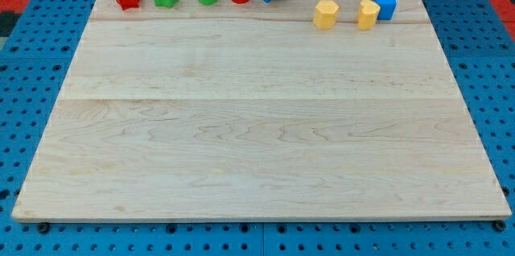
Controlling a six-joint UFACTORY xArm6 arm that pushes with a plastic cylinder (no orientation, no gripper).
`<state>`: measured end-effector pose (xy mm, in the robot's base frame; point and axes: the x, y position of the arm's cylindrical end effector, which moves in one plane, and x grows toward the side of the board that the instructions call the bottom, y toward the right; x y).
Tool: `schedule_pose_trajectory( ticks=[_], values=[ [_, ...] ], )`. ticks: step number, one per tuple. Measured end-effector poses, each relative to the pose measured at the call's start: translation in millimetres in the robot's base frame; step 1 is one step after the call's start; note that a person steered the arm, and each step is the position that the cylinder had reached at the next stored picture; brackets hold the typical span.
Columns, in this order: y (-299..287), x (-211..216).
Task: Move the blue cube parallel to the yellow heart
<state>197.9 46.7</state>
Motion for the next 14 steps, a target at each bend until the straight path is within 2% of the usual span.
schedule_pose_trajectory(
  ticks=[3, 5, 6, 7, 11, 12, 14],
  values=[
    [131, -6],
    [240, -4],
    [241, 34],
    [238, 48],
    [59, 51],
    [44, 51],
    [53, 48]
  ],
)
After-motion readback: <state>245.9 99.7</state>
